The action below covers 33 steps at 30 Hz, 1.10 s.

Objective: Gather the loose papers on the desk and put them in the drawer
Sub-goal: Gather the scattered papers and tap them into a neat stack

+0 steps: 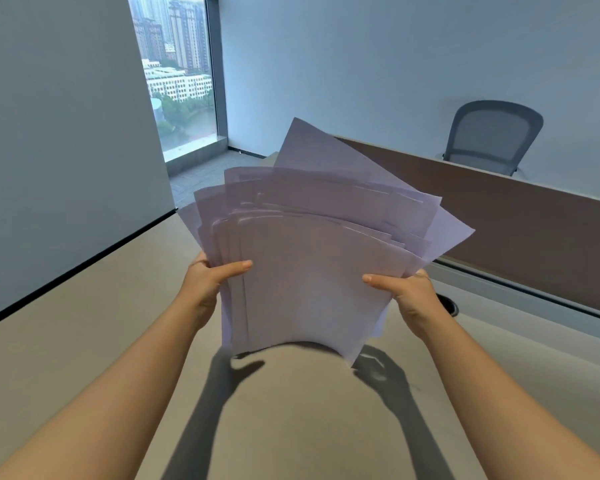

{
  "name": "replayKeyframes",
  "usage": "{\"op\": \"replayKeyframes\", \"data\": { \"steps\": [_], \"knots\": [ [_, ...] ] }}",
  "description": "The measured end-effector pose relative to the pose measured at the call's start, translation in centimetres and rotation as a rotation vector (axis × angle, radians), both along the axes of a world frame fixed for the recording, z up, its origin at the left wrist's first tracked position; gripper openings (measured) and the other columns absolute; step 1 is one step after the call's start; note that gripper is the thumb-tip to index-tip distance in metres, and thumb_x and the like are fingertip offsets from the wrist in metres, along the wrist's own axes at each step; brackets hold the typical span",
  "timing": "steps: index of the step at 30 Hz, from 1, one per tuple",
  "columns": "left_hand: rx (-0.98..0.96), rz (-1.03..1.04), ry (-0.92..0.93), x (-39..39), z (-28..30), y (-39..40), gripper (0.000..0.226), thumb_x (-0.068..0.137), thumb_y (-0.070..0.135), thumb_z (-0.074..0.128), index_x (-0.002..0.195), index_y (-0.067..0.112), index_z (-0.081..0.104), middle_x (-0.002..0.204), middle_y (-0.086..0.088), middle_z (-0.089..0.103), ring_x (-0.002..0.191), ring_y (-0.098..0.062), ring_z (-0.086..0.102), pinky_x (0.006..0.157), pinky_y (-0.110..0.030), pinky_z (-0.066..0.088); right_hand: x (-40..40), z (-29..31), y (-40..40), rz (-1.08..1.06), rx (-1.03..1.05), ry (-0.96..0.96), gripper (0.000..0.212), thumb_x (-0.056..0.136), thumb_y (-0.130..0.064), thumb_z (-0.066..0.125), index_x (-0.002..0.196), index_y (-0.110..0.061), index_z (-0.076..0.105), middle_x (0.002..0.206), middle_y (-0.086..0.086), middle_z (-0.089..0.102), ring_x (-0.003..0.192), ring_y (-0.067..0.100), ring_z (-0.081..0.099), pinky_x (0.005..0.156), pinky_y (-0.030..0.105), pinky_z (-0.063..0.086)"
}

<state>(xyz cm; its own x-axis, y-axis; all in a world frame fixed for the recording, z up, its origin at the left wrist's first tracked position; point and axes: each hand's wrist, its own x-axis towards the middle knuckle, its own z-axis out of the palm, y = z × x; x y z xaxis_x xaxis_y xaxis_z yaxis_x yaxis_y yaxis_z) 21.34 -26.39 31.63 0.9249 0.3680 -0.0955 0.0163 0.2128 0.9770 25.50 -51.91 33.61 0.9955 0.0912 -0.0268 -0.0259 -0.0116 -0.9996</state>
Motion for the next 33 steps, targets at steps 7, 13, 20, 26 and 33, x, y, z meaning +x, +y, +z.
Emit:
{"op": "replayKeyframes", "data": {
  "steps": [7, 13, 20, 26, 33],
  "knots": [
    [0.083, 0.083, -0.030, 1.9, 1.5, -2.1, 0.046, 0.073, -0.012, 0.063, 0.118, -0.009, 0.055, 0.100, -0.008, 0.064, 0.092, -0.021, 0.059, 0.086, -0.028, 0.047, 1.1, 1.2, 1.5, -0.083, 0.030, -0.024, 0.018, 0.071, 0.006, 0.069, 0.084, -0.006, 0.064, 0.072, 0.000, 0.066, 0.072, 0.019, 0.061, 0.077, 0.036, 0.052],
    [0.110, -0.020, -0.117, 1.2, 2.4, 0.2, 0.040, 0.054, -0.007, 0.070, 0.089, 0.011, 0.065, 0.060, 0.015, 0.072, 0.073, -0.006, 0.064, 0.064, -0.011, 0.054, 1.5, 1.8, -0.8, -0.026, 0.006, -0.138, 0.035, 0.067, 0.016, 0.066, 0.061, -0.019, 0.068, 0.048, -0.016, 0.068, 0.051, -0.001, 0.064, 0.056, 0.016, 0.053],
    [0.160, -0.110, -0.135, 1.2, 2.7, -1.8, 0.074, 0.049, 0.006, 0.076, 0.120, 0.006, 0.055, 0.114, -0.013, 0.064, 0.106, -0.027, 0.060, 0.099, -0.041, 0.047, 0.8, 2.0, 0.5, 0.116, 0.021, -0.083, 0.037, 0.053, 0.000, 0.076, 0.082, -0.021, 0.064, 0.078, -0.001, 0.072, 0.078, 0.018, 0.067, 0.077, 0.035, 0.054],
    [0.209, -0.105, -0.058, 2.3, 2.3, -2.0, 0.056, 0.066, -0.008, 0.070, 0.118, 0.003, 0.054, 0.096, -0.002, 0.065, 0.092, -0.020, 0.062, 0.072, -0.017, 0.055, 1.3, 1.9, -0.2, 0.014, -0.023, -0.056, 0.033, 0.068, 0.016, 0.066, 0.084, -0.012, 0.060, 0.072, 0.000, 0.067, 0.071, 0.017, 0.061, 0.062, 0.021, 0.055],
    [0.123, -0.009, -0.027, 2.4, 2.3, -3.7, 0.042, 0.070, -0.015, 0.063, 0.108, 0.003, 0.059, 0.079, 0.000, 0.061, 0.073, -0.013, 0.058, 0.078, -0.025, 0.049, 1.2, 2.1, 1.4, -0.047, 0.015, -0.027, 0.030, 0.075, 0.012, 0.063, 0.095, -0.008, 0.056, 0.074, -0.003, 0.058, 0.069, 0.013, 0.056, 0.066, 0.024, 0.049]
  ]
}}
